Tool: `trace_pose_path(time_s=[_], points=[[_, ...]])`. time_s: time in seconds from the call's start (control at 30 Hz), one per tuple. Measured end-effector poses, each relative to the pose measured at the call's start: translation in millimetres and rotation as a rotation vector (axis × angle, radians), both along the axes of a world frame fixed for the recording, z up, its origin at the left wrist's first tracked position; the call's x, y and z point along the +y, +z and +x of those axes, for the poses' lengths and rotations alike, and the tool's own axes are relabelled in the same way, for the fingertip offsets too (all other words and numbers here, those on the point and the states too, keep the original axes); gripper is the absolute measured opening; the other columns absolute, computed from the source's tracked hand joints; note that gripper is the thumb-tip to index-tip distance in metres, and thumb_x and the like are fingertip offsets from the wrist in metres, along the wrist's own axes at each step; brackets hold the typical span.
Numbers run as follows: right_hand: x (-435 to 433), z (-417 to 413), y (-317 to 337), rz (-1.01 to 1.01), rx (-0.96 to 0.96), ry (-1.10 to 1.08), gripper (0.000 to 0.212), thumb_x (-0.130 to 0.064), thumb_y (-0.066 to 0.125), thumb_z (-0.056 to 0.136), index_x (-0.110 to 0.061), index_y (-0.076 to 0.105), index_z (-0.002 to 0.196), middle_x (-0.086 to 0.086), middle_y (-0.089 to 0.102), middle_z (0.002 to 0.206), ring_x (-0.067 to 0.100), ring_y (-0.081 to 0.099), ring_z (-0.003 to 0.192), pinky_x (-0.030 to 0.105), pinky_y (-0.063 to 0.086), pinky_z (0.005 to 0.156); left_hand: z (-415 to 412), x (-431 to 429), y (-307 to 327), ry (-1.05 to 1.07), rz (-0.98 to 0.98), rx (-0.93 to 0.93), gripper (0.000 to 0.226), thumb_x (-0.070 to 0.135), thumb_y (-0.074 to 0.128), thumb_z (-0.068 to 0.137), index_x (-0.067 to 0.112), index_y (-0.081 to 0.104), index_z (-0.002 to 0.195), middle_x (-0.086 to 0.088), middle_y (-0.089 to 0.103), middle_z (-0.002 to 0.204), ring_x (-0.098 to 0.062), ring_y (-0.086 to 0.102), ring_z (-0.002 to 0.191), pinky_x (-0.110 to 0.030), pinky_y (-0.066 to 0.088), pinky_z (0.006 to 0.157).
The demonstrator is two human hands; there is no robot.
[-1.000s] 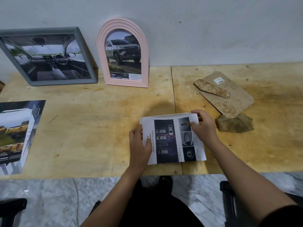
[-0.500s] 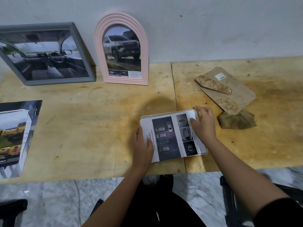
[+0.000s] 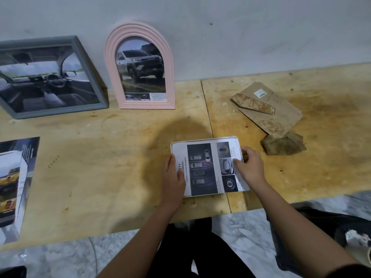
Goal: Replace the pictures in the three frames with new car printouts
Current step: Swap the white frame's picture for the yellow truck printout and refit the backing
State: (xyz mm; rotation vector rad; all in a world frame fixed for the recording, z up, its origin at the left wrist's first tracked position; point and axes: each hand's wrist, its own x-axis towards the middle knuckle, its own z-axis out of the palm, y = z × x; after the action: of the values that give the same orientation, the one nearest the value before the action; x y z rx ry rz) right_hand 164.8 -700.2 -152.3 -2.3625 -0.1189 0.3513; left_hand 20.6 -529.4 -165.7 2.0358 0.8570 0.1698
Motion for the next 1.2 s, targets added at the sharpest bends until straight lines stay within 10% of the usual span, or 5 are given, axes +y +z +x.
trace_pose_path(time_s=[0.57, 0.87, 1.03, 1.2], points=[[-26, 89, 30, 0.069, -0.161, -0.024, 0.022, -0.019, 0.063, 0.086, -0.013, 0.057, 0.107, 0.003, 0.052, 0.106, 0.016, 0.051, 0.092, 0.029, 0.044, 0.076, 66, 8, 27, 0.047, 0.306, -0.138, 0.046, -0.006, 0.056, 0.084, -0.001, 0.047, 0.129, -0.018, 0.043, 0.133, -0.025, 0.036, 0.125, -0.024, 0.028, 0.104], [-113, 272, 27, -0.191, 0.084, -0.007, 0.048, -0.021, 0.068, 0.082, -0.002, 0.05, 0.123, 0.02, 0.051, 0.124, 0.034, 0.05, 0.113, 0.041, 0.043, 0.092, 255, -91, 56, 0.131, -0.428, 0.233, 0.018, 0.021, 0.048, 0.094, 0.008, 0.051, 0.106, -0.016, 0.054, 0.113, -0.028, 0.055, 0.1, -0.032, 0.042, 0.078], [-116, 282, 8, -0.327, 0.221, 0.197, 0.056, -0.021, 0.066, 0.079, -0.005, 0.047, 0.129, 0.016, 0.048, 0.128, 0.032, 0.047, 0.118, 0.038, 0.042, 0.093, 272, -133, 45, 0.279, -0.487, 0.201, 0.043, 0.026, 0.058, 0.09, 0.005, 0.039, 0.123, -0.011, 0.047, 0.118, -0.022, 0.048, 0.102, -0.033, 0.043, 0.081], [-121, 283, 30, -0.129, 0.441, 0.186, 0.028, -0.009, 0.066, 0.078, -0.01, 0.052, 0.102, 0.009, 0.052, 0.105, 0.023, 0.05, 0.092, 0.031, 0.045, 0.067, 280, -150, 41, 0.388, -0.578, 0.075, 0.01, 0.017, 0.058, 0.089, 0.017, 0.05, 0.095, -0.004, 0.055, 0.106, -0.02, 0.054, 0.096, -0.032, 0.046, 0.076]])
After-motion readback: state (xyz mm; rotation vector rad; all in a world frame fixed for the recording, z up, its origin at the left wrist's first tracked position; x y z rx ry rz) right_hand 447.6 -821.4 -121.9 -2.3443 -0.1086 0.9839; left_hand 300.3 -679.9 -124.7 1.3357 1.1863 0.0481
